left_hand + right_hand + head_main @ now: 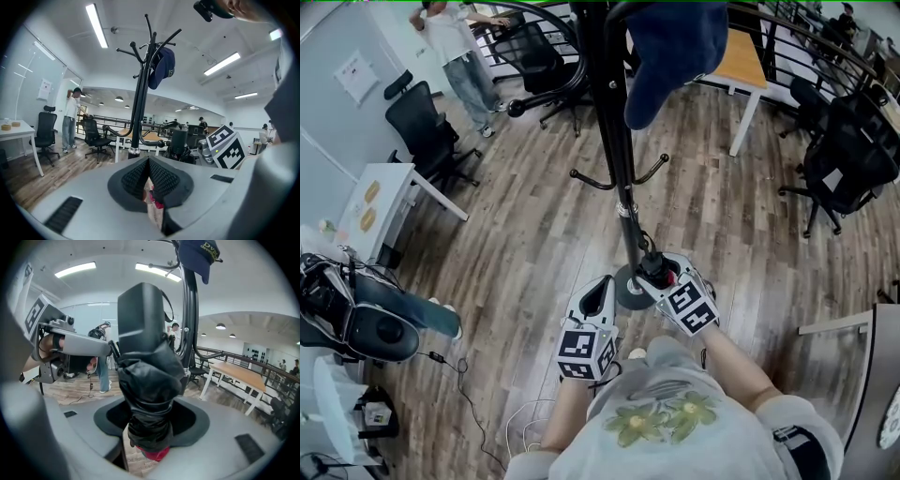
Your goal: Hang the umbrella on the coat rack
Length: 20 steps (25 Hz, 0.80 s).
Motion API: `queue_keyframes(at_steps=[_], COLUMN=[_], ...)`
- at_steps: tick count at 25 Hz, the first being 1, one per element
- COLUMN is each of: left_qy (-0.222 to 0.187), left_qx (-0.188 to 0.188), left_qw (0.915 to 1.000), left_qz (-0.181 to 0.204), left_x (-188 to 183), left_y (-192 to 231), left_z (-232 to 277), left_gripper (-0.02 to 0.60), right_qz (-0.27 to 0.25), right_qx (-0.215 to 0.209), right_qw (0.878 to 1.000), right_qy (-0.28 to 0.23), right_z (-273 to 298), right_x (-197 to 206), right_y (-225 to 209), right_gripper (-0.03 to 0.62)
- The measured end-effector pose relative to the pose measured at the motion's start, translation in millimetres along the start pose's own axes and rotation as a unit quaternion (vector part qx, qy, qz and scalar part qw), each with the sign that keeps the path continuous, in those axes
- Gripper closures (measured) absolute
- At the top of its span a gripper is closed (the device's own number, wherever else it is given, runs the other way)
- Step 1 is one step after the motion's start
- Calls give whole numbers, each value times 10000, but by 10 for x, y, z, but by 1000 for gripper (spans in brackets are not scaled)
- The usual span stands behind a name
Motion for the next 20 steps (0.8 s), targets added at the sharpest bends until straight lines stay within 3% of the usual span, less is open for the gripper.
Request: queue_keyframes(at_steps=[20], left_qy=[100], left_qx=[-42], left_qw=[9999], left_qz=[-18], left_x=[62], left_y=[99], left_z=[40], left_gripper=[580], right_qz=[129], right_qx=[16], right_qw=[9987], right_qy=[487], right_z=[221], right_x=[280], right_y=[-108], right_gripper=[361])
Point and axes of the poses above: the fingertips, and each gripper's own axes: z forward along the fingers, y to its left, x out of its underside, the point moved 7 cm from there along -z, backward along the fingers, and after that the axes turned 10 degrees about z, right-handed, at the moved point
